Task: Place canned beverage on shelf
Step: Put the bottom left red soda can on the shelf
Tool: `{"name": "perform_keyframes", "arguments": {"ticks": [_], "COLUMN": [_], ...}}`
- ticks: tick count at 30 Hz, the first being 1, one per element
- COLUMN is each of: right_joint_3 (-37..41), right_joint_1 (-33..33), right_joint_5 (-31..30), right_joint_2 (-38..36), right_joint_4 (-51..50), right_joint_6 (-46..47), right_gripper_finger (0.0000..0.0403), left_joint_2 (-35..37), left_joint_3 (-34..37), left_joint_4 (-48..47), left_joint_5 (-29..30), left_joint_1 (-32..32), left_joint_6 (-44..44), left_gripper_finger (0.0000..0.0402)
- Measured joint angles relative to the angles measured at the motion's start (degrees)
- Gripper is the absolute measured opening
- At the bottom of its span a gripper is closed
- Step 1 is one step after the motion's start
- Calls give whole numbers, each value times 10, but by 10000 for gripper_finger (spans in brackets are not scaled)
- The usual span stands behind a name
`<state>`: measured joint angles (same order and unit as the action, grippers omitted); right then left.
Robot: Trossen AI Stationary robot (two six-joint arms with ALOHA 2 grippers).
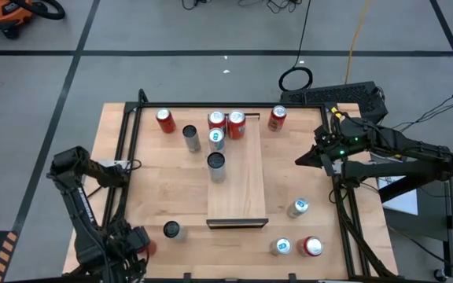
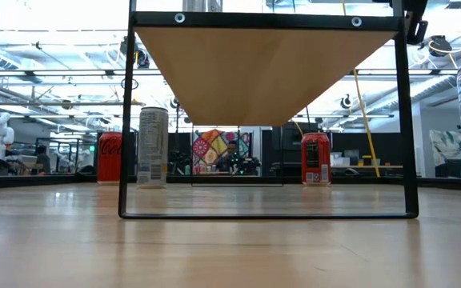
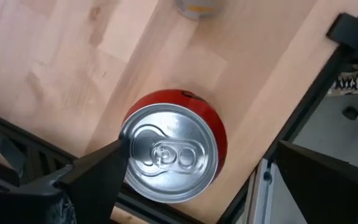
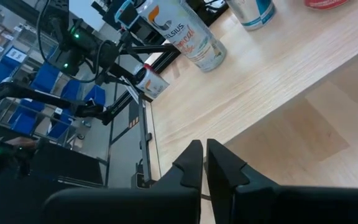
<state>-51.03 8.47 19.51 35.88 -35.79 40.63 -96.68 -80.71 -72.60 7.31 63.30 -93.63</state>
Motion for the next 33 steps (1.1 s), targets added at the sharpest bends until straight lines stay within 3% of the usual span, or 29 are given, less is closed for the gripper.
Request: {"name": "perform_keyframes", "arguments": {"ticks": [6,13,26,33], "right_joint_3": [0,0,0,0], "right_joint_1": [0,0,0,0], "right_joint_5": [0,0,0,0], "right_joint_2": [0,0,0,0], "right_joint_4": [0,0,0,0], "right_joint_6": [-1,-6,-12,-21], "right_gripper_finger": [0,0,0,0], "left_joint_2": [0,1,-2,0], "left_joint_3": [-1,-6,-68,-118], "left_joint_4": [3,26,26,-78], "left_joint_5": [-5,-55,-71,-94], "left_joint_1": [-16,-21,-41,-75], "left_joint_6": [0,-1,-6,-52], "left_gripper_finger": [400,400,400,400]}}
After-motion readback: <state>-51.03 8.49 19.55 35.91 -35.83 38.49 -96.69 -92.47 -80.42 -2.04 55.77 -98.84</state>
